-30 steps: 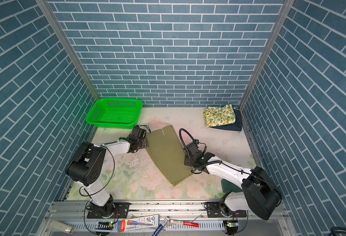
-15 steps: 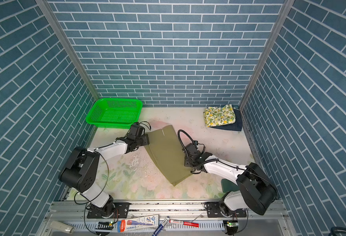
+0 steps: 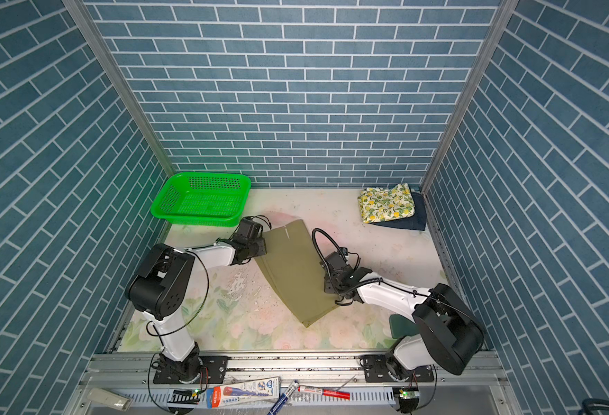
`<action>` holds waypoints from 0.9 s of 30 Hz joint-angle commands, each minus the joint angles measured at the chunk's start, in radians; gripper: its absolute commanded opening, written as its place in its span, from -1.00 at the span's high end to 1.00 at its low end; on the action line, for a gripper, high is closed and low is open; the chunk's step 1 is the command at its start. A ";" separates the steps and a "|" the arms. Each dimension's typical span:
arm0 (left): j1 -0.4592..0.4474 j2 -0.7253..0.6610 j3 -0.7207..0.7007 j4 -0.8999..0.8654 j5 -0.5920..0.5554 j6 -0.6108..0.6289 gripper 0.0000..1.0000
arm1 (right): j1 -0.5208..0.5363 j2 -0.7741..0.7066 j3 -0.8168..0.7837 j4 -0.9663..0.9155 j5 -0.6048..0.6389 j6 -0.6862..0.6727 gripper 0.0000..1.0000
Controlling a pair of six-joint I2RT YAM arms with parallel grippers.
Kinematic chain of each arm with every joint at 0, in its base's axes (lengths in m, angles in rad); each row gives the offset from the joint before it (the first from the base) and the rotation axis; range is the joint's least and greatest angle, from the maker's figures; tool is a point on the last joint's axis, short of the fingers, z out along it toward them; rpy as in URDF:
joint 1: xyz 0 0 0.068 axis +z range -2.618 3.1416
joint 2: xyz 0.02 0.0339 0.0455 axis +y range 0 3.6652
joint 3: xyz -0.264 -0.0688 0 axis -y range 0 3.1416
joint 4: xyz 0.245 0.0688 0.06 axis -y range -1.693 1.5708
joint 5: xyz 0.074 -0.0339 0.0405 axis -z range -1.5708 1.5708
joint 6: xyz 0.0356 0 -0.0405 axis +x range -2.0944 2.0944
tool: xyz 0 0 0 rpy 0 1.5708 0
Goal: Fold and stack skirts
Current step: Smooth out the skirt at the center of the table, then rotate the skirt at the center of the table.
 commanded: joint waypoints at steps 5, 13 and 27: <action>-0.005 -0.124 -0.012 -0.041 -0.044 0.016 1.00 | 0.005 0.004 0.034 -0.020 0.035 -0.027 -0.18; -0.006 -0.156 -0.070 -0.046 -0.042 0.011 1.00 | 0.012 -0.023 0.047 -0.057 0.043 -0.047 -0.18; -0.005 -0.053 -0.108 -0.052 -0.019 0.001 0.62 | 0.058 -0.030 0.117 -0.203 -0.016 -0.088 -0.23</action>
